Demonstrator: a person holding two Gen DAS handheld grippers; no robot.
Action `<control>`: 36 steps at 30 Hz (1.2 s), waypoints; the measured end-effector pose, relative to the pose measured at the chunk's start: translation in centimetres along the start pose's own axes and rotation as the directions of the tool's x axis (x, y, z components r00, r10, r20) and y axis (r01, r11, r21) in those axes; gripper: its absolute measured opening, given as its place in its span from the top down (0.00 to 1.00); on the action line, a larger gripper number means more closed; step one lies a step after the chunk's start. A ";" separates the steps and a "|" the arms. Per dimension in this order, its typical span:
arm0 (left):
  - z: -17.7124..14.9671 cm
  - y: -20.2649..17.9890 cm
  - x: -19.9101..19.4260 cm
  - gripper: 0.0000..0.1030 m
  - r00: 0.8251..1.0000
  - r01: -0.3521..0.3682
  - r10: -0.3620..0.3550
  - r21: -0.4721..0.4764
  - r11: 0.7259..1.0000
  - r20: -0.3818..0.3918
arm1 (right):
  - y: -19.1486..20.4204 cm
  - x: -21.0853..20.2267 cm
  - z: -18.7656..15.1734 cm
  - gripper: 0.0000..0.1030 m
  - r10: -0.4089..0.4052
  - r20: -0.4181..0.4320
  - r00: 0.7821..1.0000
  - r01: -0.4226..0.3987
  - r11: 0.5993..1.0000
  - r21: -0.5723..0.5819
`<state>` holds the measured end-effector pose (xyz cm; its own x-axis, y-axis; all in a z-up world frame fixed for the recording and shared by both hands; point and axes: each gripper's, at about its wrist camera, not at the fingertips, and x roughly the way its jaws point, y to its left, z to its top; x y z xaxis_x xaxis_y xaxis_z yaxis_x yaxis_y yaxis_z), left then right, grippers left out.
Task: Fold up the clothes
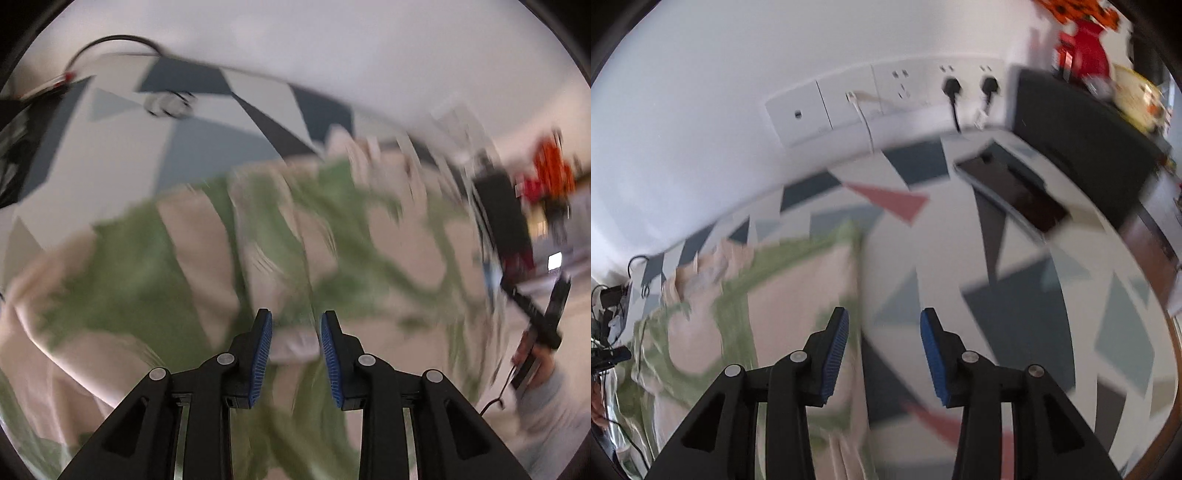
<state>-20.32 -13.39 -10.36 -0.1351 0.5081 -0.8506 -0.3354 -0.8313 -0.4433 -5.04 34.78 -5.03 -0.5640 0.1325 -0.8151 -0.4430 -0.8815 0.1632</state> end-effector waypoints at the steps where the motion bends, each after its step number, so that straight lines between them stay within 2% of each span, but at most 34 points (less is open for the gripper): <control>1: -0.6 -0.3 0.4 0.74 1.000 -0.010 0.011 0.030 0.999 -0.011 | 0.1 -0.2 -1.2 0.59 -0.006 -0.012 1.000 0.006 1.000 -0.007; 4: -1.7 -0.4 1.1 0.74 1.000 -0.020 0.020 0.066 0.998 0.003 | 1.5 0.2 -4.3 0.59 -0.041 -0.057 0.998 0.034 0.993 -0.113; 6: -1.8 -0.1 1.0 0.74 1.000 0.005 -0.006 0.060 0.998 0.014 | 3.0 0.6 -5.6 0.59 -0.075 -0.072 0.995 0.058 0.976 -0.209; 10: -2.2 0.6 -0.4 0.74 0.998 0.034 -0.038 0.080 0.996 0.045 | 5.6 1.3 -7.3 0.59 -0.108 -0.064 0.992 0.080 0.937 -0.341; 15: -2.5 0.6 -0.3 0.74 0.998 0.013 -0.021 0.110 0.994 0.064 | 5.8 1.8 -7.8 0.59 -0.105 -0.071 0.992 0.078 0.948 -0.307; 18: -2.5 0.1 0.8 0.74 0.998 -0.040 0.036 0.103 0.994 0.043 | 5.9 1.8 -7.9 0.59 -0.114 -0.067 0.991 0.088 0.948 -0.305; 24: -3.6 -1.1 0.1 0.74 0.993 -0.089 0.080 0.093 0.992 0.092 | 6.7 1.4 -8.0 0.59 -0.123 -0.052 0.991 0.099 0.938 -0.332; 25: -3.7 -1.0 0.0 0.74 0.994 -0.065 0.060 0.051 0.997 0.089 | 6.8 1.4 -8.0 0.59 -0.126 -0.049 0.991 0.103 0.936 -0.337; 26: -3.8 -0.6 0.1 0.73 0.997 0.005 -0.003 -0.020 1.000 0.082 | 6.8 1.5 -8.1 0.59 -0.131 -0.047 0.990 0.107 0.934 -0.341; 27: -3.9 0.0 0.2 0.74 0.994 0.082 -0.074 -0.106 0.991 0.080 | 6.7 1.5 -8.0 0.59 -0.132 -0.048 0.990 0.109 0.935 -0.338; 28: -4.2 0.6 0.3 0.74 0.986 0.157 -0.140 -0.212 0.965 0.093 | 6.7 1.5 -8.0 0.59 -0.133 -0.049 0.990 0.110 0.936 -0.334; 29: -4.5 1.3 0.4 0.74 0.972 0.230 -0.204 -0.316 0.921 0.113 | 6.6 1.6 -8.0 0.59 -0.134 -0.051 0.990 0.110 0.938 -0.329; 30: -4.9 1.8 0.4 0.74 0.957 0.288 -0.248 -0.397 0.872 0.148 | 6.6 1.6 -7.9 0.59 -0.135 -0.052 0.989 0.111 0.939 -0.324; 32: -6.0 2.5 0.3 0.71 0.927 0.373 -0.286 -0.533 0.760 0.241 | 6.5 1.7 -7.8 0.59 -0.128 -0.053 0.990 0.106 0.946 -0.308; 34: -6.6 3.1 0.5 0.69 0.913 0.405 -0.269 -0.601 0.689 0.306 | 6.6 1.6 -7.6 0.59 -0.123 -0.051 0.991 0.102 0.948 -0.300; 36: -6.7 3.6 1.1 0.69 0.927 0.368 -0.209 -0.647 0.668 0.312 | 6.7 1.7 -7.5 0.59 -0.121 -0.050 0.991 0.101 0.948 -0.303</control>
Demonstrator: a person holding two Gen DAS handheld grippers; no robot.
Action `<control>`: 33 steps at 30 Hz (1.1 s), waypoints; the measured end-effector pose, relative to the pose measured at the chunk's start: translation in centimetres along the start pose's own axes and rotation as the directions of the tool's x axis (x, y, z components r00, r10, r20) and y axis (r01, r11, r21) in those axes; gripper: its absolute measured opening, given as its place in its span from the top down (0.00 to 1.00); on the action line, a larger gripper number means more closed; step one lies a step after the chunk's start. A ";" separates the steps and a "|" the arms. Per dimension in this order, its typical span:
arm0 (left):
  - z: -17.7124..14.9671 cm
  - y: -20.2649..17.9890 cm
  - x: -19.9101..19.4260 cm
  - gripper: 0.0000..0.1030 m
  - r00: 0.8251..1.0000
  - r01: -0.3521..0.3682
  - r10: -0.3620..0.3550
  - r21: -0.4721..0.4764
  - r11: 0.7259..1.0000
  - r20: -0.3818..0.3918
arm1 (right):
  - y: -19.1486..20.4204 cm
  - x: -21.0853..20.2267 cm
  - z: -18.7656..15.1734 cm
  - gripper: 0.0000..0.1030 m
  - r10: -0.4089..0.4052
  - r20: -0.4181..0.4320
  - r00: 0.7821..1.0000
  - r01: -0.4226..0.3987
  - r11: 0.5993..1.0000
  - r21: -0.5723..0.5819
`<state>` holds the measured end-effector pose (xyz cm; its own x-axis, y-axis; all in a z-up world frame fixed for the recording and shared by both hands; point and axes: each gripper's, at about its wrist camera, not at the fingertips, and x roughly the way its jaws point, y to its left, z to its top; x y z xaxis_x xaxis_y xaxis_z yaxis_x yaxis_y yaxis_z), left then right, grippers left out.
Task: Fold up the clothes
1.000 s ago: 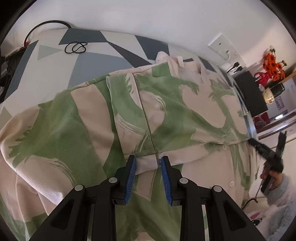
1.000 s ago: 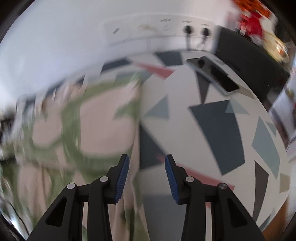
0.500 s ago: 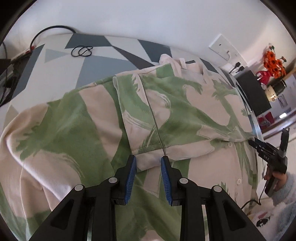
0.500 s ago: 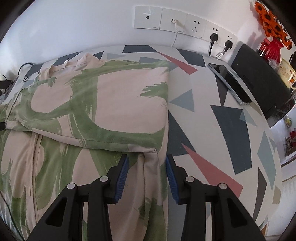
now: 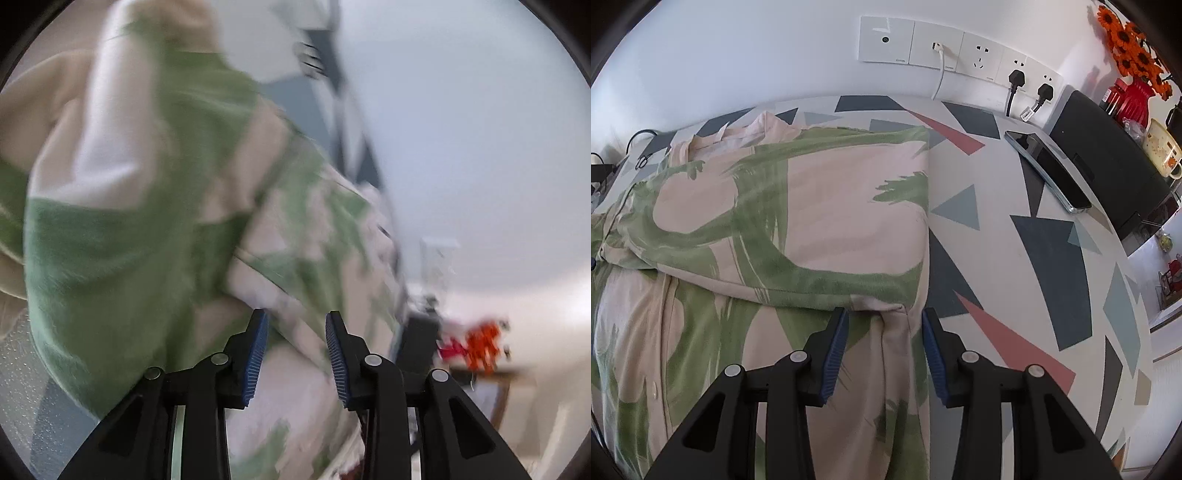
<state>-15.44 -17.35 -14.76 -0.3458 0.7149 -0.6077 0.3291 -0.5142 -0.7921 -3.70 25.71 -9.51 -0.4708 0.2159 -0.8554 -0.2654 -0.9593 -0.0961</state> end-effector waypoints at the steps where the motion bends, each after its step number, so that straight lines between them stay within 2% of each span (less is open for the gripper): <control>1: 0.1 0.3 0.2 0.69 1.000 -0.022 0.023 -0.022 1.000 0.022 | 0.0 0.0 0.0 0.59 0.000 0.001 1.000 0.000 1.000 -0.002; 7: 0.1 -0.7 1.0 0.69 0.997 -0.061 0.059 0.032 0.998 0.057 | -0.4 0.0 -0.1 0.59 0.012 0.006 1.000 -0.012 1.000 0.005; 13: 0.2 -0.8 0.4 0.69 0.993 -0.057 0.055 0.020 0.998 0.100 | -1.0 -0.2 -0.3 0.59 0.039 0.014 0.999 -0.040 0.999 0.028; 18: -0.6 -2.3 -0.4 0.69 0.978 -0.128 0.113 0.074 0.989 0.177 | -1.4 -0.9 -0.4 0.59 0.080 0.027 0.996 -0.082 0.995 0.063; 20: -0.5 -2.2 0.1 0.69 0.976 -0.134 0.125 0.040 0.990 0.179 | -1.5 -1.1 -0.4 0.59 0.088 0.032 0.996 -0.090 0.993 0.072; 24: -1.1 -1.8 0.7 0.69 0.977 -0.103 0.110 -0.049 0.993 0.181 | -1.6 -1.1 -0.4 0.59 0.094 0.038 0.995 -0.097 0.993 0.074; 29: 0.3 -1.9 -2.2 0.69 0.948 -0.099 0.105 -0.036 0.994 0.300 | -1.9 -1.5 -0.4 0.59 0.102 0.052 0.993 -0.106 0.991 0.082; 31: 1.9 -1.8 -2.3 0.69 0.960 -0.090 0.085 0.006 0.996 0.266 | -2.1 -1.7 -0.5 0.59 0.108 0.059 0.992 -0.112 0.990 0.085; 33: 2.9 -1.8 -1.5 0.69 0.977 -0.087 0.074 0.057 0.995 0.198 | -2.1 -1.8 -0.6 0.59 0.111 0.064 0.992 -0.117 0.989 0.093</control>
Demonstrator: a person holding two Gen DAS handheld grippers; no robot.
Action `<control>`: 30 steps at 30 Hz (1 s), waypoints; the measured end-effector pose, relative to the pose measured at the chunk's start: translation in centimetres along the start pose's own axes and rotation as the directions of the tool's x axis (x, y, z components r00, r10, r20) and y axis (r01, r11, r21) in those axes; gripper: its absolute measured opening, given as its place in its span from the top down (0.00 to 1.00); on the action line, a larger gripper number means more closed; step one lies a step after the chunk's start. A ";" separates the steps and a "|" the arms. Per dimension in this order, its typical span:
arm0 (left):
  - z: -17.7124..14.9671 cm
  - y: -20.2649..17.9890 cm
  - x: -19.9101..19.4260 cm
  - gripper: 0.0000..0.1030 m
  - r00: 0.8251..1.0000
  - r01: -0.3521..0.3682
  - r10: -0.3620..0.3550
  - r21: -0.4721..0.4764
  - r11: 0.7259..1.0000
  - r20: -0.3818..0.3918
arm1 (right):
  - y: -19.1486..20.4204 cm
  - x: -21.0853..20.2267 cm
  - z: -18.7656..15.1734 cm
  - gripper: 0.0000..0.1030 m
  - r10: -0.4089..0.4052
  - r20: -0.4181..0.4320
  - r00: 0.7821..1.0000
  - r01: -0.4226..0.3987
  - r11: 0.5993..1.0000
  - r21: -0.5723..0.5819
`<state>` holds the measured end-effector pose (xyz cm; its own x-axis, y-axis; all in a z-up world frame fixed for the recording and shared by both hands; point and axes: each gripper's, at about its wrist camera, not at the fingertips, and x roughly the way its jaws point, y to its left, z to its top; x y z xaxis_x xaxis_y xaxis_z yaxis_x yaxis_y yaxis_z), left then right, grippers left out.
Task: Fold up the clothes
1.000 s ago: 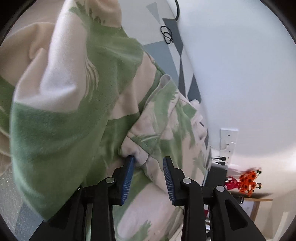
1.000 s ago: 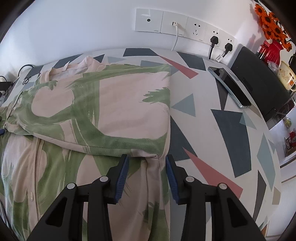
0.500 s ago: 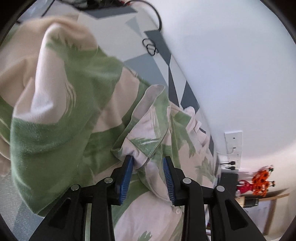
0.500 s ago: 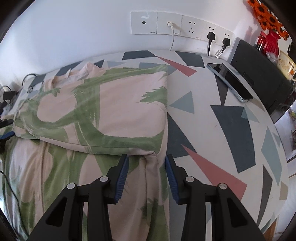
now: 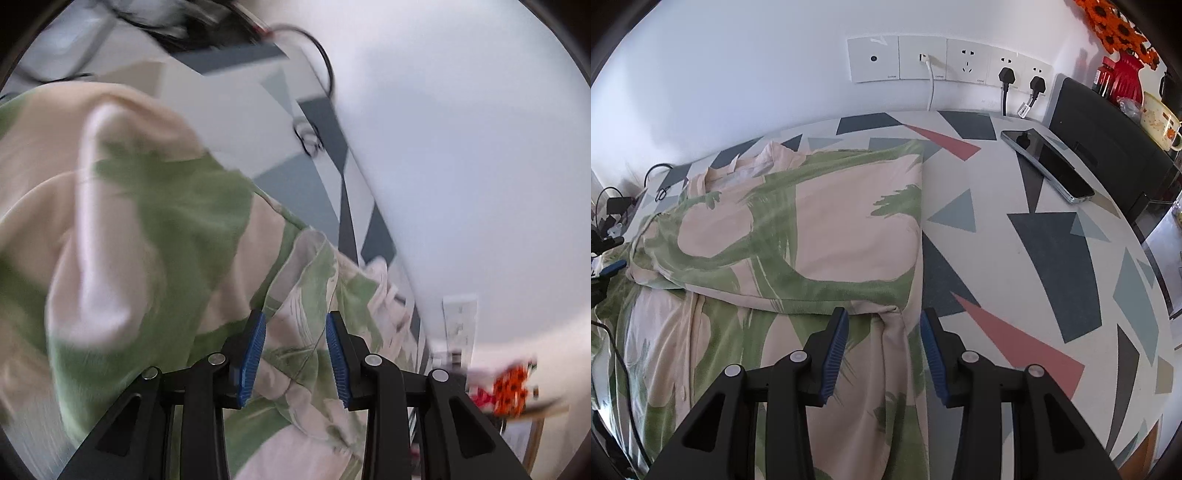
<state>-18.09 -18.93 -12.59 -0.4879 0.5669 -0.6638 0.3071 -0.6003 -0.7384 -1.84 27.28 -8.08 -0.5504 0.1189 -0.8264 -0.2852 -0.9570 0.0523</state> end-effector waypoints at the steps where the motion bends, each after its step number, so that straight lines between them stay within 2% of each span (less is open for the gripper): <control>1: 0.3 -0.2 0.7 0.69 0.999 0.008 -0.006 0.031 0.999 -0.038 | -0.1 0.1 0.0 0.59 0.003 -0.001 1.000 -0.003 1.000 0.008; 4: 0.6 -0.4 1.7 0.69 0.997 0.002 0.005 0.091 0.996 -0.072 | -0.2 0.4 0.0 0.59 0.018 -0.010 1.000 -0.017 0.999 0.039; 9: 1.5 -0.2 2.1 0.69 1.000 0.013 -0.011 0.096 0.995 -0.027 | 0.3 0.5 0.0 0.59 0.024 -0.010 1.000 -0.023 0.999 0.043; 14: 2.4 -0.7 3.8 0.69 0.997 0.023 -0.014 0.113 0.993 -0.079 | 0.5 0.6 0.0 0.59 0.026 -0.015 1.000 -0.026 0.999 0.045; 16: 2.5 -0.9 3.6 0.69 0.996 0.038 -0.029 0.104 0.994 -0.081 | 0.6 0.7 0.0 0.59 0.028 -0.016 0.999 -0.027 0.999 0.047; 20: 1.9 -1.6 2.4 0.69 0.989 0.124 -0.116 0.090 0.988 -0.088 | 0.9 0.6 0.1 0.59 0.032 -0.010 0.999 -0.032 0.999 0.038; 24: 1.7 -2.1 3.6 0.69 0.974 0.160 -0.143 0.088 0.983 -0.177 | 0.9 0.8 0.2 0.59 0.029 -0.012 0.999 -0.029 0.999 0.031; 26: 1.6 -1.7 4.3 0.69 0.953 0.190 -0.169 0.061 0.980 -0.251 | 0.8 0.9 0.2 0.59 0.030 -0.016 0.999 -0.029 0.999 0.038; 28: 1.3 -1.6 4.7 0.69 0.942 0.183 -0.151 0.083 0.980 -0.300 | 0.8 1.0 0.3 0.59 0.033 -0.017 0.999 -0.032 0.999 0.043; 30: 1.1 -1.3 4.6 0.69 0.945 0.148 -0.101 0.131 0.980 -0.310 | 0.9 0.9 0.4 0.59 0.033 -0.013 0.999 -0.032 0.999 0.037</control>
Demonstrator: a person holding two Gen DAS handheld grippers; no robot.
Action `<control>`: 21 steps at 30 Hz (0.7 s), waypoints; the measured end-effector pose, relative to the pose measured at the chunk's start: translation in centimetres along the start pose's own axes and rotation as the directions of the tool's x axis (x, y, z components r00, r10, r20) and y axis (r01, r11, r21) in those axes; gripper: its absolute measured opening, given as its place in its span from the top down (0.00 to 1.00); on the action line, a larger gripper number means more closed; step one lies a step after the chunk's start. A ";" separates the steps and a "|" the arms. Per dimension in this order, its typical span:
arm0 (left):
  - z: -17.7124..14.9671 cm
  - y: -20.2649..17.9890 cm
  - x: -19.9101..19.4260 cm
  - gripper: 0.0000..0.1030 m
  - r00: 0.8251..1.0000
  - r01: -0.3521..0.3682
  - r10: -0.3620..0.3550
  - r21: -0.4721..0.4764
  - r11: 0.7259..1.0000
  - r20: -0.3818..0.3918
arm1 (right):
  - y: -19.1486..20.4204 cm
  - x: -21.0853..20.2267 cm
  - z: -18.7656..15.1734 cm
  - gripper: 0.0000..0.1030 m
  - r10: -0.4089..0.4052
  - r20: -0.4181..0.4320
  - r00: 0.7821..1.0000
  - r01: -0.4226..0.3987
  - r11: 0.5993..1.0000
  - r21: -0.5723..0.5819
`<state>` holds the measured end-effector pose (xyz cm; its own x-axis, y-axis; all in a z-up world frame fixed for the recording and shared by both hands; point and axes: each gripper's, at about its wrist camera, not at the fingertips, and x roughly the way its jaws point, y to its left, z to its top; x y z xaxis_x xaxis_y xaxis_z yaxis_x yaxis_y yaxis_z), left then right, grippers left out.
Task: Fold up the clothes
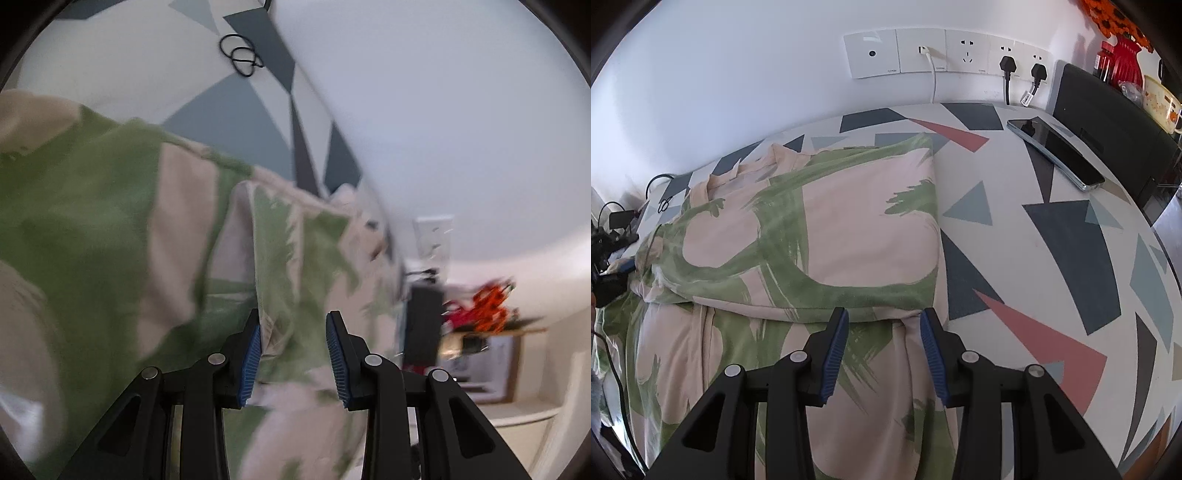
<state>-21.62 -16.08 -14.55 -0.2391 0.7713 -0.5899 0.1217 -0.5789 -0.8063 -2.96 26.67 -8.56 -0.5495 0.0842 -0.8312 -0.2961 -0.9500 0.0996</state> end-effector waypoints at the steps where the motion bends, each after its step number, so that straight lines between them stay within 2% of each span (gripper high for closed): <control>1: -0.1 0.3 -0.2 0.69 1.000 -0.010 0.010 0.012 1.000 -0.007 | 0.0 0.0 0.0 0.59 -0.003 0.001 1.000 0.003 1.000 -0.005; 6: -0.1 1.0 -0.4 0.69 0.998 0.032 -0.031 0.027 0.999 -0.046 | -0.1 0.2 0.2 0.59 -0.010 -0.005 1.000 0.010 1.000 -0.002; 9: -0.3 0.4 0.1 0.69 0.984 0.130 -0.120 0.069 0.989 -0.129 | -0.2 0.5 0.2 0.59 -0.012 -0.017 1.000 0.012 1.000 0.001; 11: -0.1 0.2 0.7 0.69 0.980 0.144 -0.129 0.089 0.986 -0.155 | -0.1 0.7 0.2 0.59 -0.013 -0.022 1.000 0.013 1.000 0.000; 13: 0.3 0.6 0.8 0.69 0.989 0.079 -0.065 0.101 0.992 -0.136 | 0.1 0.8 0.2 0.59 -0.013 -0.026 1.000 0.012 1.000 -0.005; 16: 1.1 2.0 0.5 0.69 0.992 0.087 -0.084 0.034 0.996 -0.090 | 0.4 0.9 0.4 0.59 -0.012 -0.027 1.000 0.012 1.000 -0.012; 18: 1.2 2.2 -0.1 0.69 0.995 0.089 -0.088 0.027 0.996 -0.045 | 0.5 0.9 0.5 0.59 -0.007 -0.024 1.000 0.007 1.000 -0.012; 20: 1.0 2.1 0.0 0.69 0.989 0.134 -0.133 0.023 0.991 -0.059 | 0.6 0.8 0.7 0.59 -0.006 -0.021 1.000 0.005 1.000 -0.013; 21: 0.9 1.9 0.4 0.69 0.984 0.157 -0.154 0.024 0.987 -0.090 | 0.7 0.7 0.7 0.59 -0.005 -0.019 1.000 0.005 1.000 -0.014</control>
<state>-22.36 -17.16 -16.27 -0.1678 0.8719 -0.4600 0.0598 -0.4568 -0.8876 -4.14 26.29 -8.72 -0.5328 0.0831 -0.8422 -0.2881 -0.9535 0.0882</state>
